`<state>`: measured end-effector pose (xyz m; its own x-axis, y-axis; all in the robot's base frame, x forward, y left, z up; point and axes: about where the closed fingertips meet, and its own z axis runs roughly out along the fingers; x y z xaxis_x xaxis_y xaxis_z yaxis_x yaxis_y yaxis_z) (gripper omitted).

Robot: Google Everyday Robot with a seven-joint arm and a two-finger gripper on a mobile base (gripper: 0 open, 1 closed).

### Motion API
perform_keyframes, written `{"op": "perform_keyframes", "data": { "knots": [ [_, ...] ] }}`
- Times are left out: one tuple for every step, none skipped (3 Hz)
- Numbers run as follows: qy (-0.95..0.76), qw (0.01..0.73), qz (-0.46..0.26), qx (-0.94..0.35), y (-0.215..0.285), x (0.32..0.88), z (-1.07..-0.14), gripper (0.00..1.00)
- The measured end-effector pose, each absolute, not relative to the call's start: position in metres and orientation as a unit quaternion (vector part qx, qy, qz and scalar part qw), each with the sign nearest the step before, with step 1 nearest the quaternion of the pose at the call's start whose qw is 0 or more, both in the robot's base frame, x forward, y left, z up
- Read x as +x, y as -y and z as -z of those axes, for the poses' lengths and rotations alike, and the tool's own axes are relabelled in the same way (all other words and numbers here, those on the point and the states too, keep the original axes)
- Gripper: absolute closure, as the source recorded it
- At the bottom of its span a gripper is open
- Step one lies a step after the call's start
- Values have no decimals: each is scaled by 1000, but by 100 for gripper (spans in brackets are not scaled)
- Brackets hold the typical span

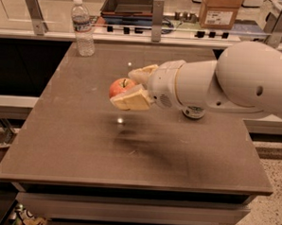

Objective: Move apple near water bottle

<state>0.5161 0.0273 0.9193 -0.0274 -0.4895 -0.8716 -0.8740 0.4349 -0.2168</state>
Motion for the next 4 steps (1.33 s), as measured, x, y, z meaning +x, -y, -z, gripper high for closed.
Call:
{"op": "perform_keyframes", "data": {
  "knots": [
    [-679,498,-188,-505,-31,545,-940,100],
    [-666,498,-184,-524,-46,577,-963,100],
    [-647,501,-156,-553,-80,621,-987,100],
    [-647,501,-156,-553,-80,621,-987,100]
  ]
}}
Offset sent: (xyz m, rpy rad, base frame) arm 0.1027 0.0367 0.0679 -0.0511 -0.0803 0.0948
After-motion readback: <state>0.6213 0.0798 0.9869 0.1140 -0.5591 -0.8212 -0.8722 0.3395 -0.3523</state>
